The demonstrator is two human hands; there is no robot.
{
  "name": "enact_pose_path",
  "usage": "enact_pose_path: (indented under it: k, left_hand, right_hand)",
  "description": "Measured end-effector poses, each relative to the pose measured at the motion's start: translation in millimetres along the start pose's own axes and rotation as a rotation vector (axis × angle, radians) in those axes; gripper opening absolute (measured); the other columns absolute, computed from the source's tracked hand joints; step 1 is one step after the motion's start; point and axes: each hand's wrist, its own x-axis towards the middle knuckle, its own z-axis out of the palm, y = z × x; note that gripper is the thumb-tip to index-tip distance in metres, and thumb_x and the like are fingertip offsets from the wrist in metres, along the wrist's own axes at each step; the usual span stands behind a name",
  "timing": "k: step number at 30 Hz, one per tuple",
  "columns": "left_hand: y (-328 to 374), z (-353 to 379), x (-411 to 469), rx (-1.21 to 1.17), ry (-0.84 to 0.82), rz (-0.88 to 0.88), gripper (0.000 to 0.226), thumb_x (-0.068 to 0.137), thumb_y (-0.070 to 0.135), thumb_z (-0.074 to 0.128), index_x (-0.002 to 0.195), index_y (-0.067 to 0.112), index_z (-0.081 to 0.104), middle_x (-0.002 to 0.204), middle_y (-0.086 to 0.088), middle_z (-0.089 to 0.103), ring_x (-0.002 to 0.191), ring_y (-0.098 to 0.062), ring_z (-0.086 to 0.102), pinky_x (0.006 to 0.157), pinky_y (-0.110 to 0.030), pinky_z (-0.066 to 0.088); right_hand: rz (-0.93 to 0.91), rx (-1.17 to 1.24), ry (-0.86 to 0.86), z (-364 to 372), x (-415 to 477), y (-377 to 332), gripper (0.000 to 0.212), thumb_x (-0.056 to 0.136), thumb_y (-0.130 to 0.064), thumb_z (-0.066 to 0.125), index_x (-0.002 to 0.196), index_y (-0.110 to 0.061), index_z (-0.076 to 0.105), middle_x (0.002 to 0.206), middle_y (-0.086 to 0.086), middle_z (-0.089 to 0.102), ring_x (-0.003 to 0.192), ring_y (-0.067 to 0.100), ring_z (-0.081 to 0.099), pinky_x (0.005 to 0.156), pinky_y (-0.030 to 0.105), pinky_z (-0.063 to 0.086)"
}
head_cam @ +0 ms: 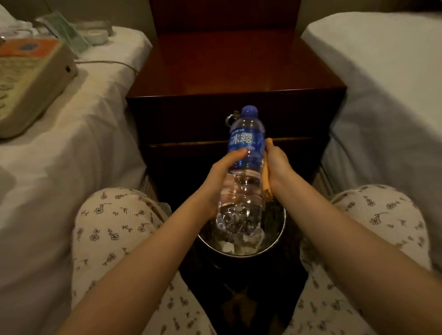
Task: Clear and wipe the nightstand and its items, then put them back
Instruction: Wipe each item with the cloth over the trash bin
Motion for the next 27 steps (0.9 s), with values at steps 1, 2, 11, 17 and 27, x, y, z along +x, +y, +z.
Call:
enact_pose_path:
  k: [1,2,11,17,27]
  left_hand:
    - [0,2,0,-0.009,0.046,0.008,0.033,0.093,0.037,0.048,0.104,0.008,0.058,0.076,-0.005,0.066,0.058,-0.015,0.065,0.054,-0.022,0.054]
    - [0,3,0,-0.029,0.087,0.008,0.04,0.094,0.041,0.042,0.111,0.008,0.057,0.081,-0.007,0.065,0.062,-0.015,0.065,0.056,-0.022,0.054]
    - [4,4,-3,0.127,0.226,0.194,0.034,0.096,0.043,0.041,0.112,0.017,0.056,0.105,-0.007,0.064,0.097,-0.021,0.061,0.092,-0.037,0.046]
    - [16,-3,-1,0.046,0.281,0.238,0.046,0.089,0.028,0.058,0.127,0.005,0.046,0.102,-0.005,0.065,0.089,-0.017,0.065,0.082,-0.03,0.053]
    - [17,-13,1,-0.036,0.344,0.312,0.046,0.078,0.008,0.068,0.121,-0.002,0.054,0.085,-0.003,0.063,0.071,-0.009,0.063,0.064,-0.02,0.051]
  right_hand:
    - [-0.05,-0.048,0.028,-1,1,5,0.036,0.102,-0.028,0.031,0.086,-0.009,0.056,0.078,0.011,0.062,0.07,0.023,0.061,0.067,0.035,0.052]
    - [-0.114,-0.11,0.078,0,3,8,0.031,0.101,-0.027,0.034,0.089,-0.01,0.057,0.083,0.011,0.063,0.075,0.024,0.063,0.073,0.037,0.053]
    - [-0.752,-0.482,0.12,4,-26,26,0.008,0.101,-0.026,0.036,0.105,-0.019,0.036,0.084,-0.008,0.052,0.069,0.006,0.054,0.061,0.018,0.044]
    - [-0.982,-0.622,0.058,4,-26,30,0.013,0.092,-0.03,0.038,0.1,-0.019,0.037,0.095,0.0,0.052,0.077,0.012,0.054,0.063,0.019,0.044]
    - [-1.039,-0.825,-0.033,1,-24,43,0.014,0.09,-0.029,0.041,0.098,-0.017,0.04,0.091,0.001,0.05,0.075,0.011,0.051,0.06,0.02,0.04]
